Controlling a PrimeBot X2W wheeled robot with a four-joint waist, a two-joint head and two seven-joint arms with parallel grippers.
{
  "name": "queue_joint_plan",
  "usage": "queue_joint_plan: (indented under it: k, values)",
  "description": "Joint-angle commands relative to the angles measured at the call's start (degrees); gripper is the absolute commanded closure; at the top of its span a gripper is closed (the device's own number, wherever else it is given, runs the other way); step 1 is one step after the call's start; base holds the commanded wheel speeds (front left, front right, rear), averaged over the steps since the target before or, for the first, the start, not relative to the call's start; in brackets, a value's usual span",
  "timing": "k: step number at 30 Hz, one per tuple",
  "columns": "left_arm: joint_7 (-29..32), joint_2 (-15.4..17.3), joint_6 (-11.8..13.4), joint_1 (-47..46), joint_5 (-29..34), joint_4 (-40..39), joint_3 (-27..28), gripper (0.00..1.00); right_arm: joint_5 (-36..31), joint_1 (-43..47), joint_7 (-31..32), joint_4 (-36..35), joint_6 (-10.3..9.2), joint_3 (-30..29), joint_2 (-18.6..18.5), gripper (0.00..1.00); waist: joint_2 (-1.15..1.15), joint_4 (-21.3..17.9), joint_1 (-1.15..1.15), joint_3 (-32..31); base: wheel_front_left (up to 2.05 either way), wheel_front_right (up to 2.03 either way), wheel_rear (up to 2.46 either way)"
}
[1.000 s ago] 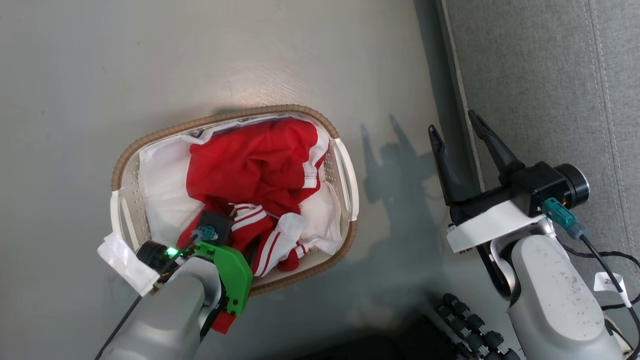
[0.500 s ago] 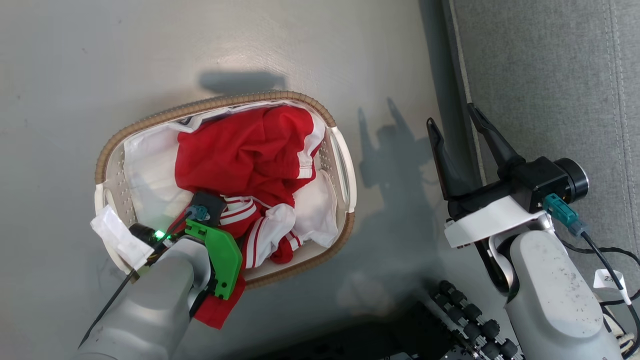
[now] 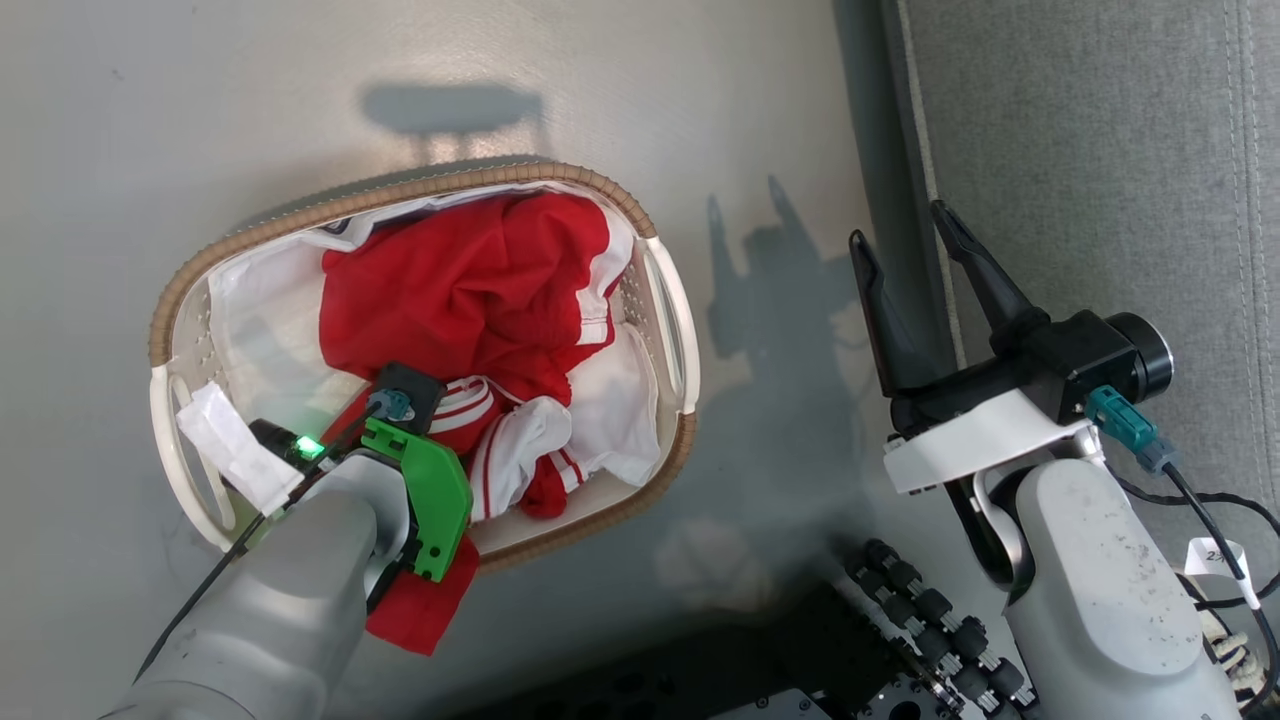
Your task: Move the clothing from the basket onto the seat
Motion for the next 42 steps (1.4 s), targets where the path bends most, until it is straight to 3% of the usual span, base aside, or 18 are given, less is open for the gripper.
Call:
queue_joint_plan:
  k: [1,13,24,28,42]
  values:
    - [-0.4,0.7,-0.2,-0.8,-0.6,-0.2,-0.5,1.0,0.3,-0.5,-0.3,0.1,-0.04,0.1,0.0,0.0,0.0,-0.2,0.0,-0.3,0.0,0.0,0.0]
    - [-5.7,2.5,-0.2,4.6,-5.1,-2.4,-1.8,1.0,2.5,-0.6,-0.3,1.4,-0.04,1.6,0.2,0.0,0.0,-1.1,0.0,-8.9,0.0,0.0,0.0]
    - [-9.5,1.9,-0.2,10.9,-8.3,-6.5,-1.6,1.0,2.6,1.7,-0.3,4.3,-0.04,1.7,0.1,0.0,0.0,3.2,0.0,-21.9,0.0,0.0,0.0]
    - [-9.5,1.7,-0.2,12.6,-6.5,-10.2,2.6,1.0,2.7,3.2,-0.3,5.0,-0.04,1.2,-0.5,0.0,0.0,5.5,0.0,-26.4,0.0,0.0,0.0]
    - [-9.5,1.1,0.4,25.1,9.7,-26.1,25.1,1.0,3.5,11.0,-0.3,7.0,-0.04,0.2,-2.2,0.0,0.0,10.9,0.0,-39.4,0.0,0.0,0.0]
